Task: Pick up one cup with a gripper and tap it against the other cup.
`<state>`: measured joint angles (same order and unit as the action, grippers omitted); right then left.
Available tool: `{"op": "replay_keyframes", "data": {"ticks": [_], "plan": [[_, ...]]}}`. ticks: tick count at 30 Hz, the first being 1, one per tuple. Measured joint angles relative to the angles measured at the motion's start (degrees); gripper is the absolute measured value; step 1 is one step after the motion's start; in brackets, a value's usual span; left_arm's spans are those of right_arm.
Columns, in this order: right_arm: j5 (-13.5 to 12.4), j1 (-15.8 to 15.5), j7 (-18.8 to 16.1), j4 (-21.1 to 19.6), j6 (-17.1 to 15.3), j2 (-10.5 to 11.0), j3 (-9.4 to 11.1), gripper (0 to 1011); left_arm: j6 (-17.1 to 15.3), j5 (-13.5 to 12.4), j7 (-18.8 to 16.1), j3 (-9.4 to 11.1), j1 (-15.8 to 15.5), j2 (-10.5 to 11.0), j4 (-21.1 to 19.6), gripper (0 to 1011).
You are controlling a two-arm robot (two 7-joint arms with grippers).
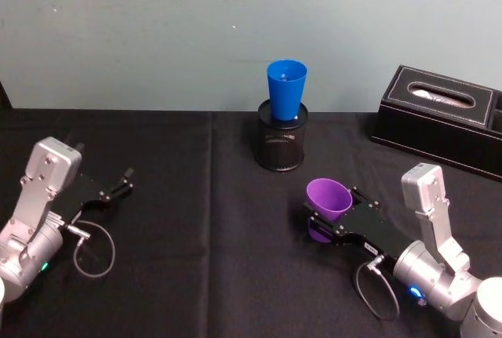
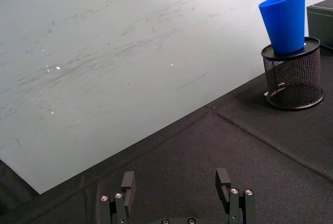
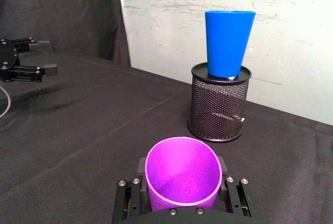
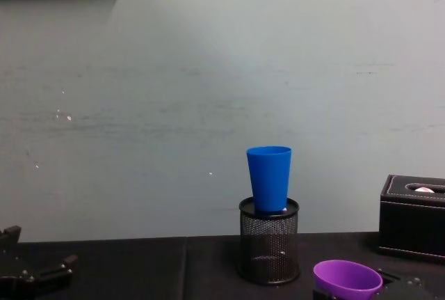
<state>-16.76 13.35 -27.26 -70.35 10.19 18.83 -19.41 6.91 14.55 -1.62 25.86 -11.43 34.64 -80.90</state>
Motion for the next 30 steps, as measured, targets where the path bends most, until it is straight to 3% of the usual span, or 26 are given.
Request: {"op": "replay_keyframes", "data": {"ticks": [14, 30], "plan": [[0.22, 0.29, 0.0, -0.96, 0.15, 0.19, -0.12, 734, 0.0, 0.0, 0.0, 0.0, 0.0, 0.0, 0.0, 1011], [-1.53, -0.22, 0.53, -6.69, -1.11, 1.28, 1.43, 734, 0.0, 0.0, 0.0, 0.0, 0.0, 0.0, 0.0, 1011]]}}
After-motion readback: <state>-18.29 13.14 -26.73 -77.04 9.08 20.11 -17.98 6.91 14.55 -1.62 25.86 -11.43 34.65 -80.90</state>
